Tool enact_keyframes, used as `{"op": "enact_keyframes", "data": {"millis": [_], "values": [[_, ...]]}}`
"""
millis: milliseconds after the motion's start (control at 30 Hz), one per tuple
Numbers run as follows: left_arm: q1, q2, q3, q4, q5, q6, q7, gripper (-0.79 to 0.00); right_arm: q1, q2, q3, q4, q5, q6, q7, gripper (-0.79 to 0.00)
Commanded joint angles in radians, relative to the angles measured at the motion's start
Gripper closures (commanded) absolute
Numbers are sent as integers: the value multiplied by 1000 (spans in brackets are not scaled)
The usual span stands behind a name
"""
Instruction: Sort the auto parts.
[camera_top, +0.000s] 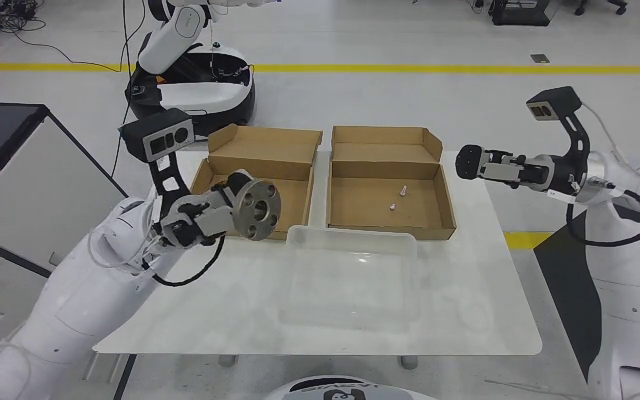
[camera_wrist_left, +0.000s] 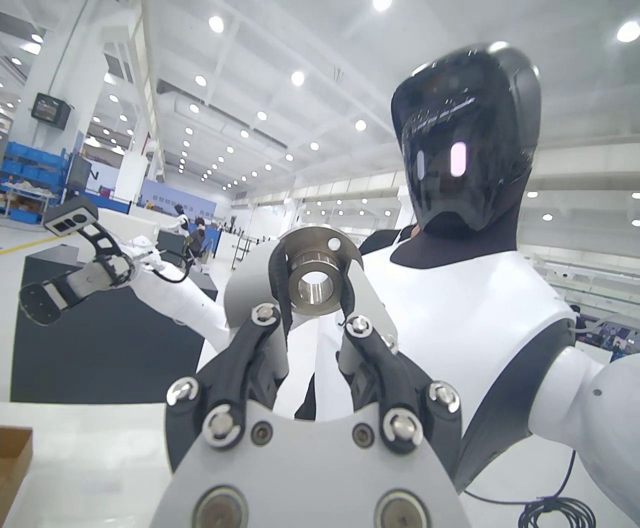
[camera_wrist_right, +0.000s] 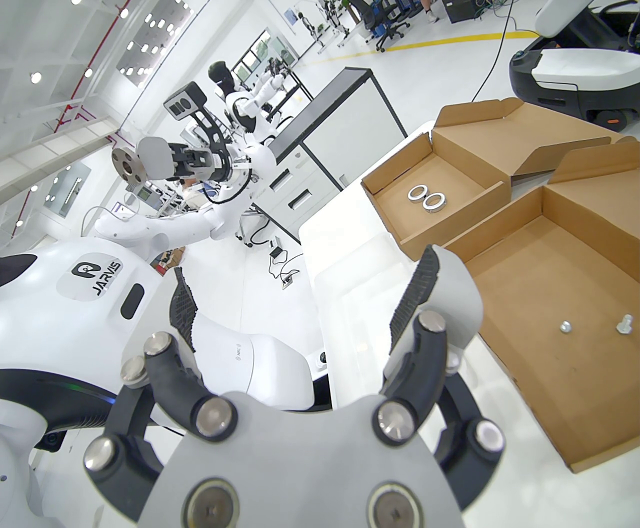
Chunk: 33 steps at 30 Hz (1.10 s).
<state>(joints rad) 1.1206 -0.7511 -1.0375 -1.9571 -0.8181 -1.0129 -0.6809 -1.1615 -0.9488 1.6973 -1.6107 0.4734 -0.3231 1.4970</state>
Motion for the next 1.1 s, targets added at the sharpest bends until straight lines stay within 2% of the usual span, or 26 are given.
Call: {"op": "enact_keyframes", "data": {"millis": [0, 200, 367, 533, 833, 1067], "values": [[1, -11, -1, 9, -2, 1, 17, 0, 0, 0, 0, 0, 0, 0, 0, -785], [7, -46, 7, -12, -102, 1, -4, 0, 0, 0, 0, 0, 0, 0, 0, -785], [31, -94, -3, -32, -332, 1, -127, 0, 0, 0, 0, 0, 0, 0, 0, -785], [53, -132, -6, -52, -419, 1, -127, 0, 0, 0, 0, 0, 0, 0, 0, -785], [85, -186, -40, -57, -474, 31, -157, 0, 0, 0, 0, 0, 0, 0, 0, -785], [128, -214, -115, -17, -389, 88, -215, 0, 0, 0, 0, 0, 0, 0, 0, -785]]}}
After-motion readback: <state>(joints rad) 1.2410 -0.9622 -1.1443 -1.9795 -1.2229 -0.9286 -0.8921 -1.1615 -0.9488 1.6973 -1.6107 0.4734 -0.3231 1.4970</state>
